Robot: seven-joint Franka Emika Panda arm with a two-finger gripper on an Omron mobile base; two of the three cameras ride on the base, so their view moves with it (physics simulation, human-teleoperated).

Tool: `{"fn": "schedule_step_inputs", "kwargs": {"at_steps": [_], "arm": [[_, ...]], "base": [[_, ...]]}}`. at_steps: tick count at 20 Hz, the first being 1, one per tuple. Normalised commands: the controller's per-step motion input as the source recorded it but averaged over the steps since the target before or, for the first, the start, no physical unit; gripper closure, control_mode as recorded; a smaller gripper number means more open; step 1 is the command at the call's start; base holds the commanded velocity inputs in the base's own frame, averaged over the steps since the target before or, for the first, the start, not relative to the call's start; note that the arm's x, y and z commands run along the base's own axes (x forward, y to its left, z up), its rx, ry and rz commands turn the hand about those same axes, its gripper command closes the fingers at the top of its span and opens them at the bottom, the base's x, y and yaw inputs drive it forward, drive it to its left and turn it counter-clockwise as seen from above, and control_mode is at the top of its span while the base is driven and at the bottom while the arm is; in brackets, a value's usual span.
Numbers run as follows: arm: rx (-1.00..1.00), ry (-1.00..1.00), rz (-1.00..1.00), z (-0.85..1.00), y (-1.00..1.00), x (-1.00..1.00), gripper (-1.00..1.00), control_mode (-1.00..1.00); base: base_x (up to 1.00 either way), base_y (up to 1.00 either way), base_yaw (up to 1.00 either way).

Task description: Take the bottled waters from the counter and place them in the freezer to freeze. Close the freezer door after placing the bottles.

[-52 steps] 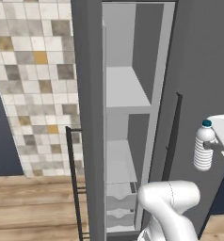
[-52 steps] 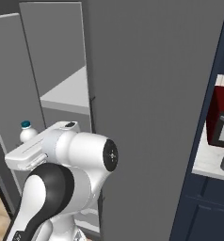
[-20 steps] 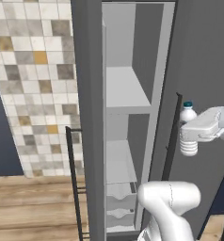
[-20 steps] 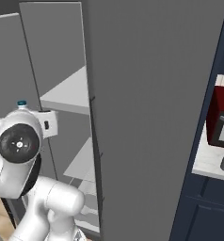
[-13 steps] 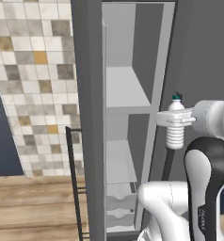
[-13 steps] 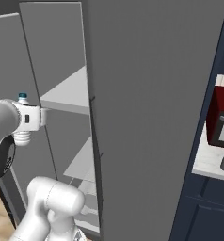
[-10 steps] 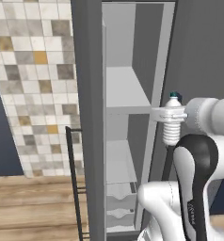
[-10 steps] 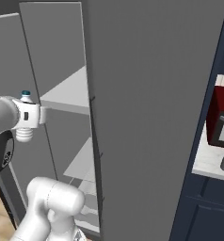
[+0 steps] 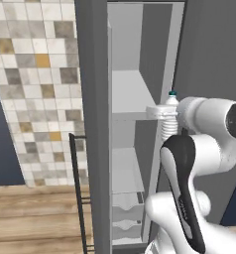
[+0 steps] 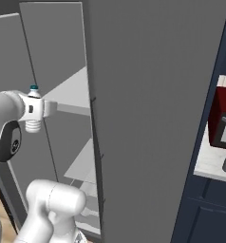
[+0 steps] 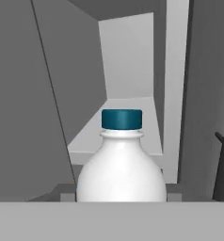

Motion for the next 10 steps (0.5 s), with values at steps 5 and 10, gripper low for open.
{"fn": "schedule_step_inputs", "kwargs": {"at_steps": [5,10], "arm": [[-0.01,-0.05,-0.01,-0.03,0.0,0.46,1.0,-1.0],[-0.02,-0.02,-0.02,0.0,0.15,0.38,1.0,-1.0]], "base": [[0.0,0.0,0.0],[0.0,0.0,0.0]]}}
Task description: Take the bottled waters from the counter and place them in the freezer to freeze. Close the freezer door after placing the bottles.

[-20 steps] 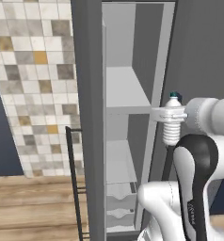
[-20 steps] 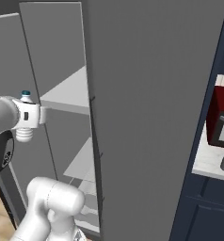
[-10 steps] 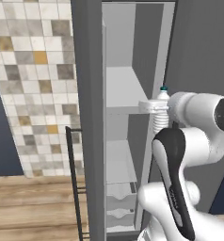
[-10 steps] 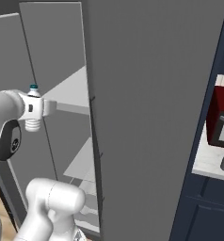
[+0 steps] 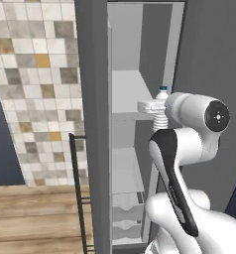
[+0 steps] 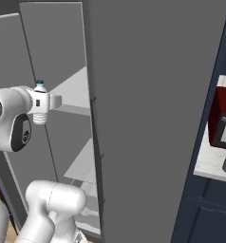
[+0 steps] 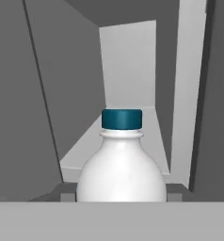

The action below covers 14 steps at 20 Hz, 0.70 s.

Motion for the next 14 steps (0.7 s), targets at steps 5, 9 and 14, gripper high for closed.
{"fn": "schedule_step_inputs", "kwargs": {"at_steps": [5,9,14], "arm": [[-0.08,0.0,-0.11,0.0,0.22,0.18,1.0,-1.0],[-0.04,-0.02,-0.15,0.0,0.19,0.19,1.0,-1.0],[0.0,-0.03,-0.04,0.0,0.05,0.22,1.0,-1.0]], "base": [[0.0,0.0,0.0],[0.0,0.0,0.0],[0.0,0.0,0.0]]}}
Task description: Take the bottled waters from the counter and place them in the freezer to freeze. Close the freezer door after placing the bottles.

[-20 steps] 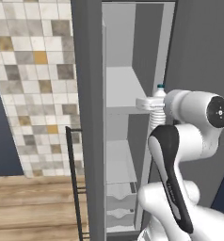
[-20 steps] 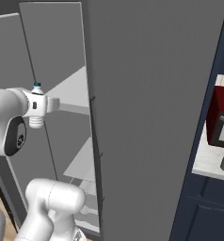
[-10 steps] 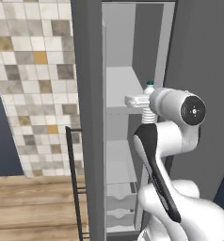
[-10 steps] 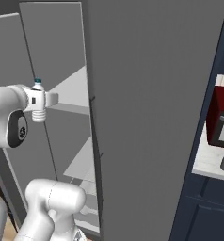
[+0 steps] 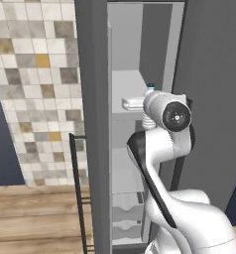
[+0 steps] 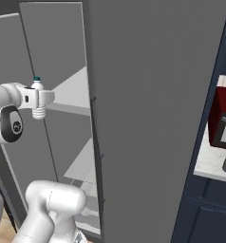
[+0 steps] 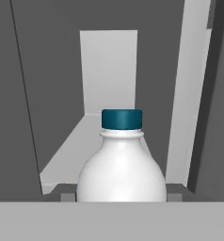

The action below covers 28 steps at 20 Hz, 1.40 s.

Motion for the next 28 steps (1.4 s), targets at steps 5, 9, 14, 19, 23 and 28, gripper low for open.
{"fn": "schedule_step_inputs", "kwargs": {"at_steps": [5,9,14,19,23,28], "arm": [[0.0,0.0,0.0,0.01,0.0,0.24,1.0,-1.0],[0.0,-0.01,0.0,0.15,0.0,0.1,1.0,-1.0],[-0.01,-0.02,0.0,0.21,0.0,0.04,1.0,-1.0],[0.0,-0.07,0.0,0.1,0.0,0.18,1.0,-1.0],[-0.02,-0.16,0.0,0.0,0.0,0.26,1.0,-1.0],[-0.1,-0.02,0.0,0.0,0.0,0.31,1.0,-1.0]], "base": [[0.0,0.0,0.0],[0.0,0.0,0.0],[0.0,0.0,0.0],[0.0,0.0,0.0],[0.0,0.0,0.0],[0.0,0.0,0.0]]}}
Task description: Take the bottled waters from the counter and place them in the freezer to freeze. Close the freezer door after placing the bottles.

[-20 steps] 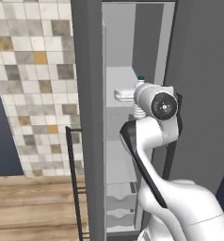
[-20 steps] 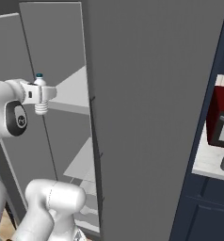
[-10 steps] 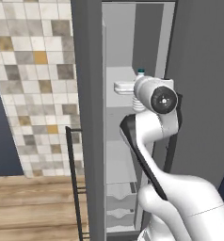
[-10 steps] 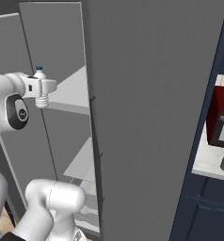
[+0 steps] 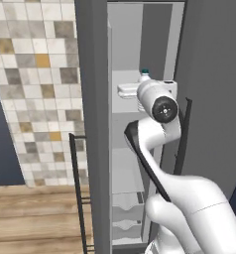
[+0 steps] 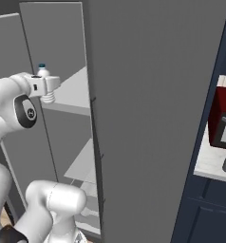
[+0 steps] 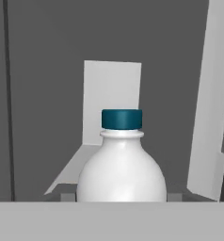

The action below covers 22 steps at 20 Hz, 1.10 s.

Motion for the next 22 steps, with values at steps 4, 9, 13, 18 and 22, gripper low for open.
{"fn": "schedule_step_inputs", "kwargs": {"at_steps": [4,9,13,18,22], "arm": [[-0.11,0.0,0.0,0.0,-0.01,0.33,1.0,-1.0],[-0.04,0.02,0.0,-0.03,-0.02,0.28,1.0,-1.0],[0.0,0.0,-0.01,-0.09,-0.03,0.08,1.0,-1.0],[0.01,-0.01,0.0,-0.11,-0.14,0.35,1.0,-1.0],[0.01,0.0,0.0,0.0,-0.1,0.44,1.0,-1.0]], "base": [[0.0,0.0,0.0],[0.0,0.0,0.0],[0.0,0.0,0.0],[0.0,0.0,0.0],[0.0,0.0,0.0]]}}
